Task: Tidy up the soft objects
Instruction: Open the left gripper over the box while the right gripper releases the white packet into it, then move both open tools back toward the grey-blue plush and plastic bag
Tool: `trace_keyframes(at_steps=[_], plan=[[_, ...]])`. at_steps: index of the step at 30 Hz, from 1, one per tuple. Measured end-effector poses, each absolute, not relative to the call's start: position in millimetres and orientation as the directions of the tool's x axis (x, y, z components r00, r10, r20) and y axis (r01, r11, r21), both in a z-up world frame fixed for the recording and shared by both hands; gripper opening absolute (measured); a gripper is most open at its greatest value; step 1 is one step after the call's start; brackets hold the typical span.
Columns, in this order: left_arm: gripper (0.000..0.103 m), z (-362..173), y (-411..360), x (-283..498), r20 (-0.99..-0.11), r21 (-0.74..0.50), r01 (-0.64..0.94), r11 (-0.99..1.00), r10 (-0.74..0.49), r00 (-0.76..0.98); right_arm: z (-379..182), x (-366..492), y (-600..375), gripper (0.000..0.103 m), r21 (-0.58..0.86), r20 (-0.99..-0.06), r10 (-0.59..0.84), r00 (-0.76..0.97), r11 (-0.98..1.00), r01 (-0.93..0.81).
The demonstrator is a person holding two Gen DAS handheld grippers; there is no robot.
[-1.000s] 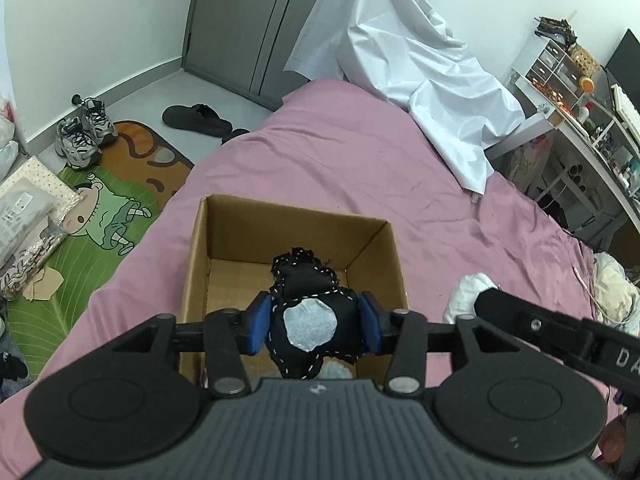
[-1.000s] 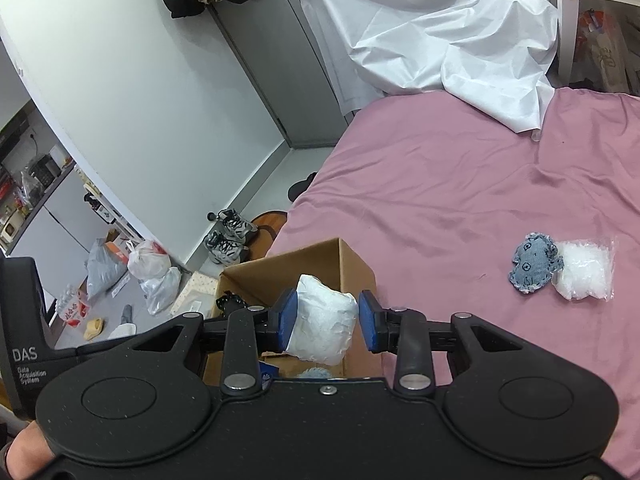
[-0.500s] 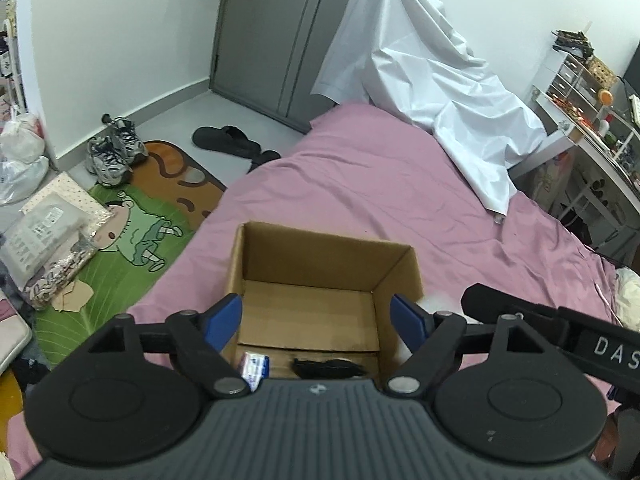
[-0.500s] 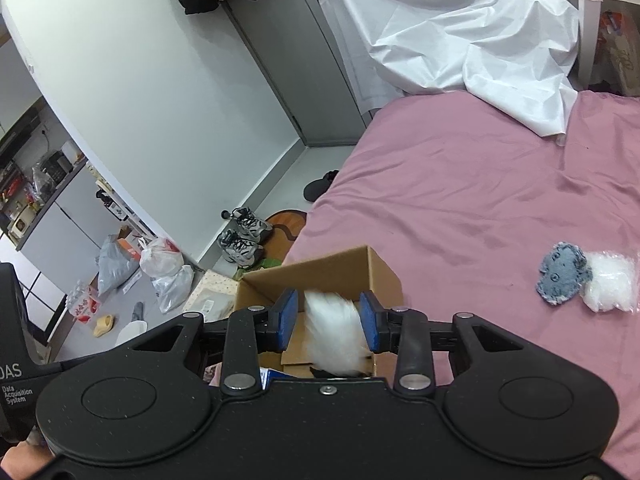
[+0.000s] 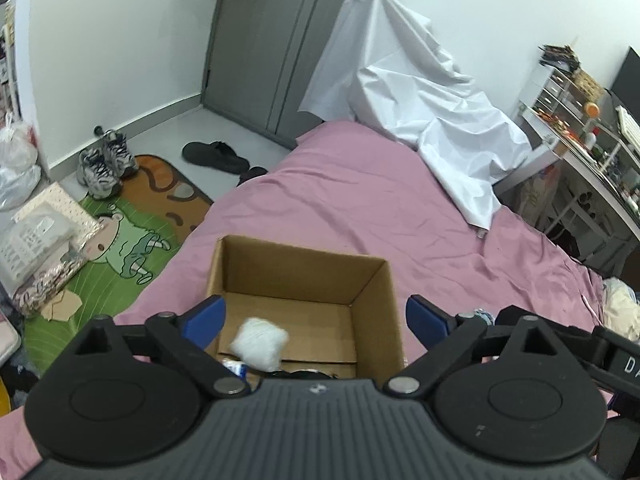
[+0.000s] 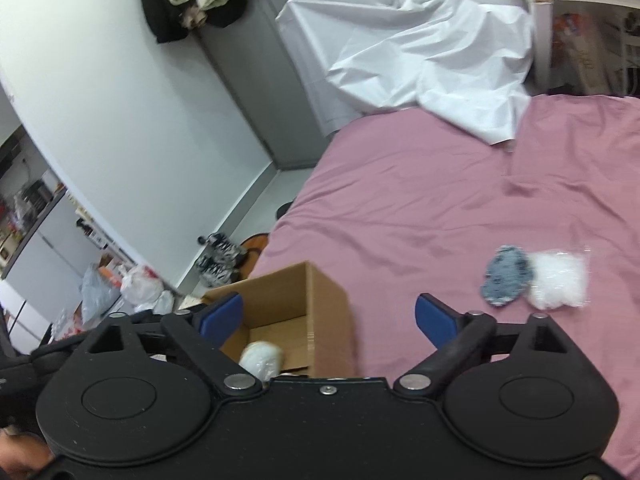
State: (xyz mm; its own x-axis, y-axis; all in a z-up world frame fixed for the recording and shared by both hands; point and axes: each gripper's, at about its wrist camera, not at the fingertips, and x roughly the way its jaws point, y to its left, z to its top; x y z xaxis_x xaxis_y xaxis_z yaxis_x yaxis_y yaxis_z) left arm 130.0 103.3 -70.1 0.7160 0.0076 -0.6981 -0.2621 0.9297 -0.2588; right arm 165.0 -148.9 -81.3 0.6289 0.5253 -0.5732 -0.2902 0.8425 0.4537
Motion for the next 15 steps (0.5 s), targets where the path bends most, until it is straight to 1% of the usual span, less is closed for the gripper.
trace_keyframes(at_steps=[3,7,15], plan=[[0.096,-67.7,91.5,132.8,-0.704,-0.240,-0.236,0.942,-0.002,0.711,-85.2,163.2,-162.1,0.096,0.453,-0.573,0.508,0.643,0.850,-0.269],[0.097,-65.3,76.5,136.2,-0.706,-0.227,-0.200,0.953,-0.020,0.708,-90.3,161.3,-181.7,0.102,0.464,-0.563,0.492,0.664,0.853,-0.239],[0.097,-59.0,51.1,147.9,-0.711,-0.207,-0.142,0.968,-0.049,0.701,-92.6,163.0,-210.3,0.103,0.478,-0.554,0.475,0.684,0.854,-0.207]])
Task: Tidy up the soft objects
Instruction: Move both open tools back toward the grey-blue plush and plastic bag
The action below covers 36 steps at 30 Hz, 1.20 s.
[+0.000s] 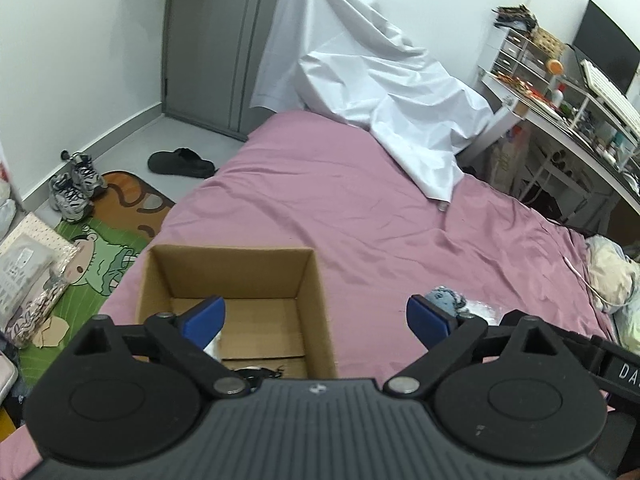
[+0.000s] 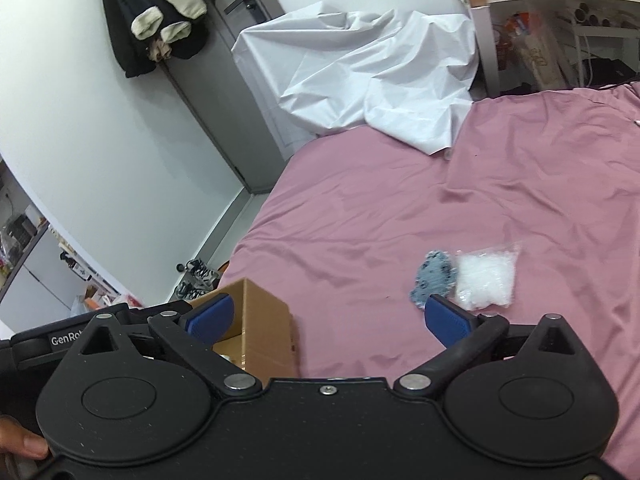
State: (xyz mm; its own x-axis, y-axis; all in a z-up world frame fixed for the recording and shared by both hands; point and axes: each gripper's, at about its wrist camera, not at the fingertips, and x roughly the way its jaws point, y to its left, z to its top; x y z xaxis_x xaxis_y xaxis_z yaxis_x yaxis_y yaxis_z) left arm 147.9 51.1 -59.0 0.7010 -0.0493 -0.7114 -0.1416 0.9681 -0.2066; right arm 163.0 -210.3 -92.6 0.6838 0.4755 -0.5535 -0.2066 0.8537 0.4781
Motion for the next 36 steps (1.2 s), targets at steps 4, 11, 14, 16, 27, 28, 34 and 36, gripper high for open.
trace_keyframes(at_steps=[4,11,14,16,27,28,34,36], plan=[[0.101,-55.8,35.7,154.3,-0.719,-0.144,-0.119,0.982,-0.021,0.695,-96.1,165.0,-222.9,0.103,0.482,-0.553,0.467,0.690,0.855,-0.192],[0.102,-57.5,16.0,168.8,-0.738,-0.141,-0.081,0.987,-0.050,0.673,-103.9,168.3,-242.8,0.103,0.481,-0.556,0.447,0.701,0.861,-0.168],[0.102,-61.6,7.9,176.6,-0.749,-0.140,-0.073,0.987,-0.057,0.660,-108.9,172.4,-252.9,0.103,0.484,-0.562,0.436,0.703,0.863,-0.148],[0.102,-63.8,2.6,181.8,-0.755,-0.139,-0.065,0.988,-0.063,0.652,-112.7,175.3,-261.3,0.103,0.488,-0.565,0.428,0.705,0.863,-0.133],[0.102,-80.9,-29.3,214.6,-0.779,-0.161,-0.014,0.987,-0.118,0.616,-132.2,196.7,-289.2,0.102,0.489,-0.608,0.401,0.686,0.869,-0.074],[0.102,-83.0,-32.4,218.0,-0.782,-0.162,-0.011,0.987,-0.122,0.611,-134.5,199.2,-291.7,0.101,0.492,-0.612,0.403,0.680,0.868,-0.071],[0.100,-101.3,-47.6,239.8,-0.801,-0.201,0.010,0.980,-0.170,0.574,-150.1,215.8,-304.8,0.075,0.528,-0.640,0.434,0.634,0.848,-0.048],[0.099,-107.2,-50.1,246.4,-0.803,-0.221,0.006,0.975,-0.185,0.567,-155.3,222.8,-305.9,0.066,0.534,-0.653,0.440,0.616,0.845,-0.038]])
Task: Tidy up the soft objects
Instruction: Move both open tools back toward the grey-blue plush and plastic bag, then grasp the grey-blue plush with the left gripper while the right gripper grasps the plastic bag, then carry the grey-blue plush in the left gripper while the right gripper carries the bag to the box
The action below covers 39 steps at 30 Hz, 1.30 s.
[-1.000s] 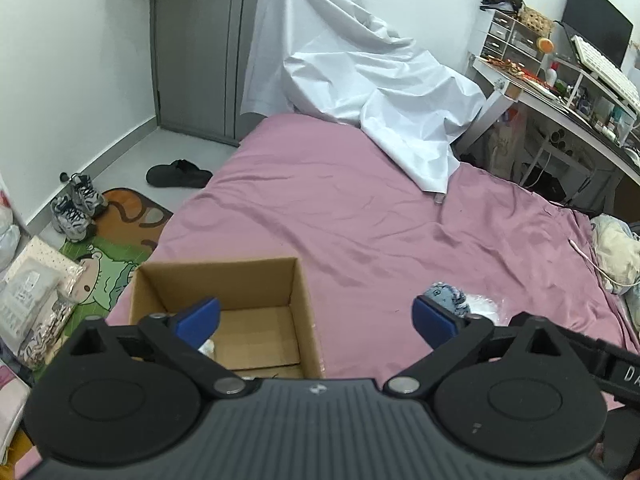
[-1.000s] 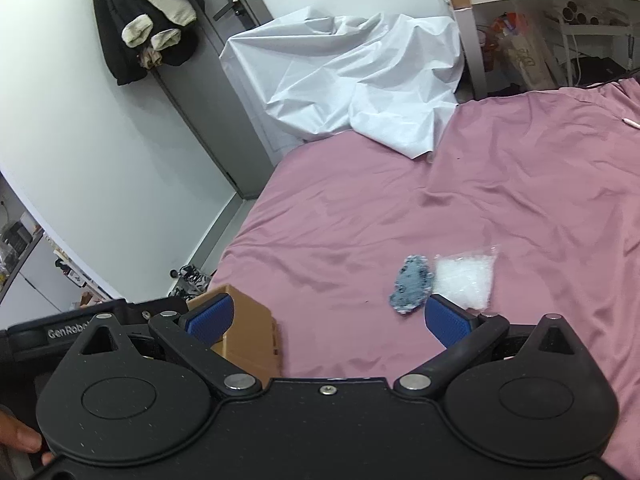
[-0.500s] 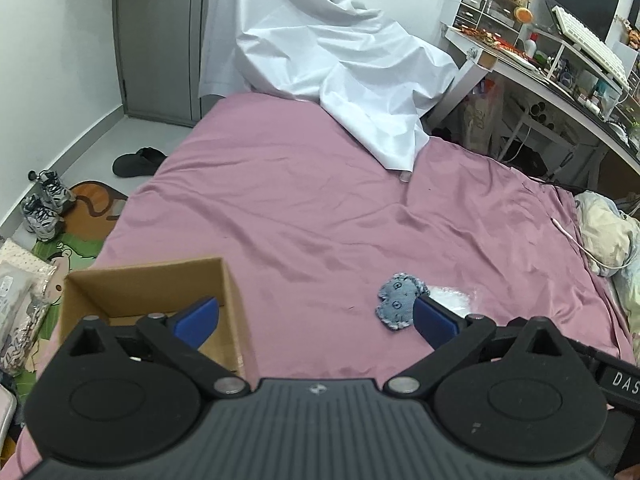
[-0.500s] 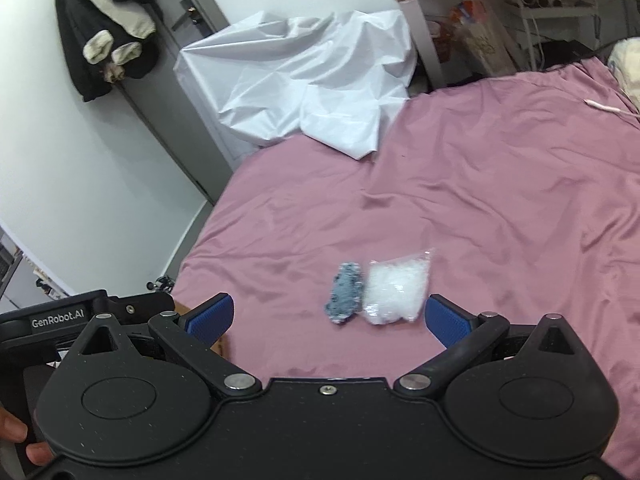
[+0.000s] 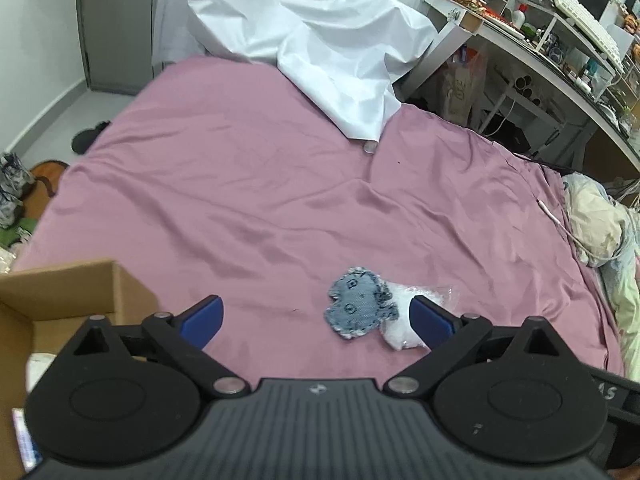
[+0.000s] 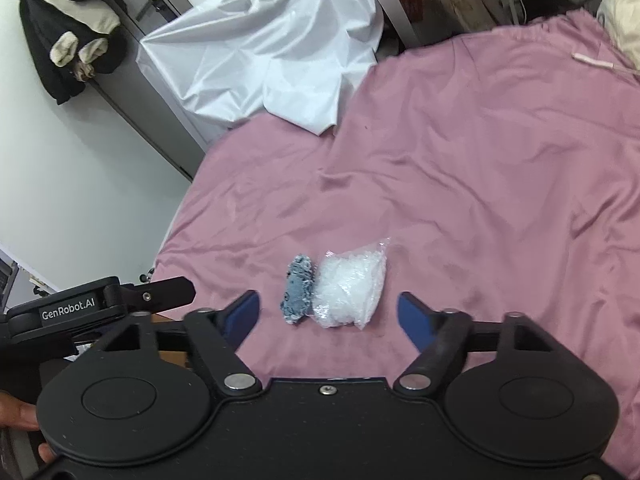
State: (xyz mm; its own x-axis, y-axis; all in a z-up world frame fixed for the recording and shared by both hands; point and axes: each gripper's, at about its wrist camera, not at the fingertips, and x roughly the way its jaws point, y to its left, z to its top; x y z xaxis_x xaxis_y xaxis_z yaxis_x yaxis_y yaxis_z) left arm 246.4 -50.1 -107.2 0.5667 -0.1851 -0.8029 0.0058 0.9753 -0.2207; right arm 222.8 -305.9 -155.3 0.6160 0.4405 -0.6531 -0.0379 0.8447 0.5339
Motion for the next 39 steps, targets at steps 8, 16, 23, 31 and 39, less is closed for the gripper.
trace_keyframes(at_steps=[8,16,23,31,39], plan=[[0.075,-135.2,-61.6,274.5,-0.827,-0.257,0.000,0.966,-0.220,0.518,-172.8,247.9,-306.3,0.057,0.540,-0.685,0.455,0.569,0.842,-0.023],[0.062,-172.1,-74.5,298.7,-0.867,-0.272,0.006,0.962,-0.248,0.433,-195.4,269.6,-303.3,0.057,0.549,-0.715,0.465,0.521,0.835,0.009],[0.057,-198.0,-79.8,313.6,-0.889,-0.290,-0.016,0.957,-0.263,0.374,-208.7,280.9,-297.6,0.058,0.553,-0.730,0.473,0.494,0.833,0.020],[0.036,-198.4,-95.7,318.8,-0.892,-0.254,0.043,0.966,-0.251,0.375,-212.6,286.9,-305.3,0.035,0.582,-0.723,0.500,0.476,0.813,0.031],[0.021,-183.8,-104.1,305.7,-0.879,-0.251,0.102,0.963,-0.271,0.393,-202.6,272.0,-318.7,0.032,0.555,-0.737,0.454,0.501,0.829,0.066]])
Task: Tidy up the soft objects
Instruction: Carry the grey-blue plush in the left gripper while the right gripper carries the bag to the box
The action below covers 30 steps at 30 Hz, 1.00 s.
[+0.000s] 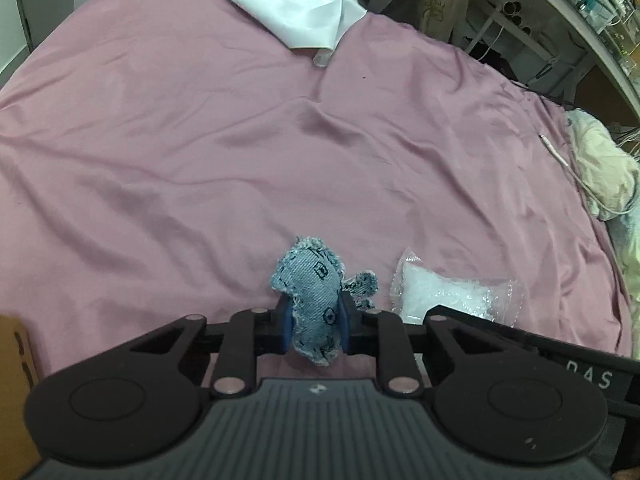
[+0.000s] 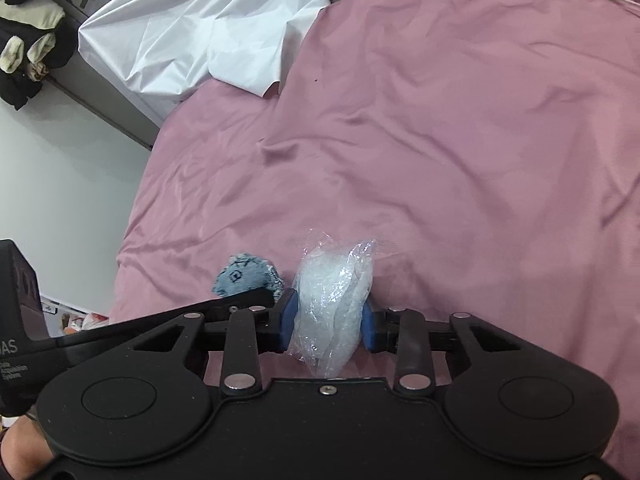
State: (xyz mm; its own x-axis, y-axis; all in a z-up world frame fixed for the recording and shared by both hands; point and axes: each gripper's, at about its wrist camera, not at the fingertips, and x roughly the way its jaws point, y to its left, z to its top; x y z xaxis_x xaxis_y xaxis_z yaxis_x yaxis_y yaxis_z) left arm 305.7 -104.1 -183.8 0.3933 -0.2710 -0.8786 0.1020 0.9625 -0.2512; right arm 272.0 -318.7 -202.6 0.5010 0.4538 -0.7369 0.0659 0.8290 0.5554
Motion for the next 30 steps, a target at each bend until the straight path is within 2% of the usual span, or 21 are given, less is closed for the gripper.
trace_keyframes(at_steps=[12,30], plan=[[0.021,-132.8,-100.0,269.4,-0.827,-0.239,0.118,0.964,-0.266,0.496,-165.9,242.2,-316.0,0.032,0.545,-0.701,0.433,0.566,0.837,0.035],[0.021,-91.4,-61.2,217.2,-0.766,-0.248,0.071,0.966,-0.241,0.596,-126.4,206.5,-285.5,0.032,0.529,-0.650,0.429,0.627,0.848,-0.031]])
